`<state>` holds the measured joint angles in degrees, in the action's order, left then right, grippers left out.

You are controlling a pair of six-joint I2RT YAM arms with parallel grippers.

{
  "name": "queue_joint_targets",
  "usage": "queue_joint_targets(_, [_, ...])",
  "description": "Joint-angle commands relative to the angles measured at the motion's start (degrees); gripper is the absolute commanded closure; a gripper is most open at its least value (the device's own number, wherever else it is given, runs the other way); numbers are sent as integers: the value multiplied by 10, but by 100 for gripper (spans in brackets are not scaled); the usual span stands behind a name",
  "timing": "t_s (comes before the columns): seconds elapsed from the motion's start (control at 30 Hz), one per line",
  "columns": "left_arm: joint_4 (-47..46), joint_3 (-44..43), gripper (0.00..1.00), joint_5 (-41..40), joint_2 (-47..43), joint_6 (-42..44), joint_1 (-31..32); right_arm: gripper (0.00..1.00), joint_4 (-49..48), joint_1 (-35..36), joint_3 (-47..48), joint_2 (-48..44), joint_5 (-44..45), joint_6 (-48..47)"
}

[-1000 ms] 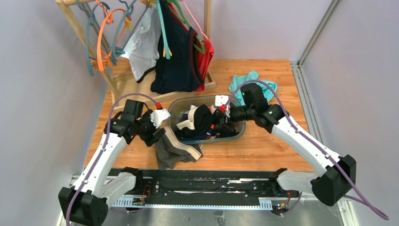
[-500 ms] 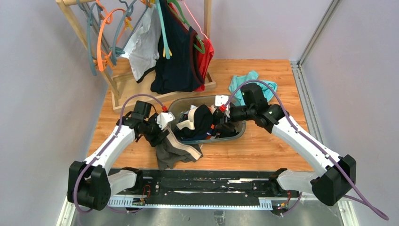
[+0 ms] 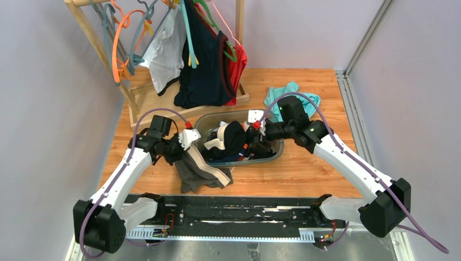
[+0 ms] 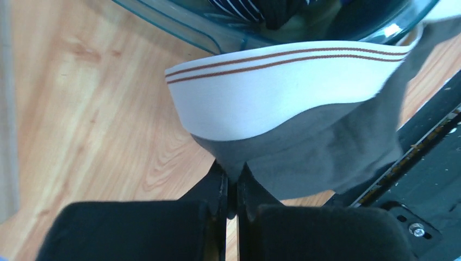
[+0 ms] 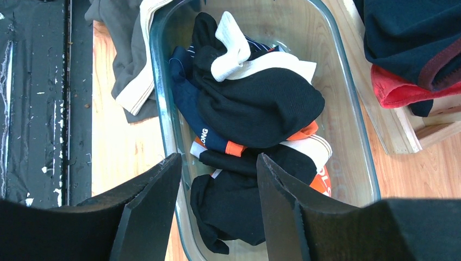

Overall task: Remove the underwear clipped to the hanger
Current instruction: Pick up the underwear from the center of the board, then place the underwear in the bin.

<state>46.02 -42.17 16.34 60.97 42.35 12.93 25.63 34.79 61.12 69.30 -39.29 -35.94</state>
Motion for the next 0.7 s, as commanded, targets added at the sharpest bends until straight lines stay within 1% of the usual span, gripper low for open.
queue_joint_targets(0.0, [65,-75,100,38,-55,-9,5,45,7,12,-4,5,4,-6])
queue_joint_targets(0.1, [69,-129,100,75,-79,-43,6,45,8,12,-4,7,4,-7])
queue_joint_targets(0.17, [68,-176,100,103,-80,-76,10,45,8,12,-3,6,5,-7])
queue_joint_targets(0.37, [63,-334,100,161,-25,-166,20,45,10,11,-2,3,11,-6])
queue_joint_targets(0.43, [48,-380,100,165,-3,-191,26,45,9,11,-1,1,14,-6])
queue_joint_targets(0.5, [28,-403,100,160,14,-209,34,45,9,12,-2,-1,16,-6])
queue_joint_targets(0.67, [-31,-426,100,125,54,-238,62,45,9,12,-1,-5,23,-6])
